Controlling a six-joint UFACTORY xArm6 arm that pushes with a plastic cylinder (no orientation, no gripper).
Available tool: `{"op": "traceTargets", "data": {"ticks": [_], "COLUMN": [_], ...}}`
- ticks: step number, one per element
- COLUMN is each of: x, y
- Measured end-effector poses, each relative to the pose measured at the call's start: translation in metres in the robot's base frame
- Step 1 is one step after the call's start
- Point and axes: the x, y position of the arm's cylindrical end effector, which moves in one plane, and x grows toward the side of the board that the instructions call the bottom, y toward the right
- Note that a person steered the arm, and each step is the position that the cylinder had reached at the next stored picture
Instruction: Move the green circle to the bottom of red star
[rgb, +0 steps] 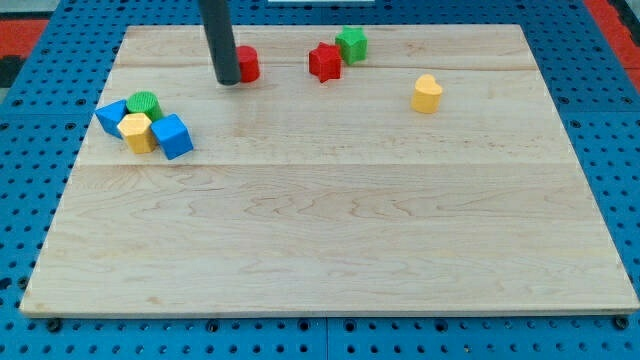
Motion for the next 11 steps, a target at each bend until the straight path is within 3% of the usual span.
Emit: {"op": "traceTargets", "data": {"ticks": [1,2,3,4,5,6,7,8,9,11], "x": [-0.008,-0.020,-0.023,-0.030,-0.015,0.053,0.075,0.077,0.075,0.026], "y": [-0.045,0.053,0.091,-0.035,-0.123,-0.137,-0.137,-0.122,-0.071,0.054]}}
